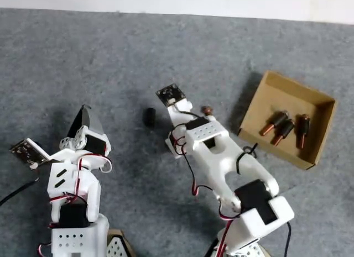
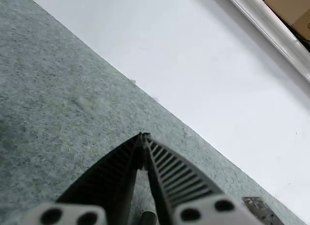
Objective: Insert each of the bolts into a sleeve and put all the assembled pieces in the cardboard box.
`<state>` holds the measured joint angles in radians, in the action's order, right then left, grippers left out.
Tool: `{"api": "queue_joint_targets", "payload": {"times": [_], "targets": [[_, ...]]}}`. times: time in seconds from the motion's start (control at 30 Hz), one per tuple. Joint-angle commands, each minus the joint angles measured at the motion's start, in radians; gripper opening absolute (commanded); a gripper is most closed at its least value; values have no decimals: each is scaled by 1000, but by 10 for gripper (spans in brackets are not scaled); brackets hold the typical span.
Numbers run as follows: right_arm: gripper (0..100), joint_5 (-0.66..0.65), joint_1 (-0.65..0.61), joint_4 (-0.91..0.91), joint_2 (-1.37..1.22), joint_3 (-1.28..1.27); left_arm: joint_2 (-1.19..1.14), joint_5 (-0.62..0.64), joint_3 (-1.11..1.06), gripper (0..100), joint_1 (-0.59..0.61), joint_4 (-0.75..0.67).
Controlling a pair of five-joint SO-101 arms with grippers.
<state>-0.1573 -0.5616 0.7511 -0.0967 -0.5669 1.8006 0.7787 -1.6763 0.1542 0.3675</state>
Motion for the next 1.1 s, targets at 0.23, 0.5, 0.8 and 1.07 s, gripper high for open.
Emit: {"api": "queue_joint_targets", "payload": {"times": [0.23,0.5,0.8,1.07], "targets": [[117,-6,13,-15,-64,8,15,6,-19,7,4,-26],[3,-5,12,-16,-61,4,15,6,-19,7,4,-26],[3,-5,16,-16,160,-28,15,6,-19,7,4,-26],[3,-5,88,-248,596,-392,13,6,-19,7,4,-26]]}}
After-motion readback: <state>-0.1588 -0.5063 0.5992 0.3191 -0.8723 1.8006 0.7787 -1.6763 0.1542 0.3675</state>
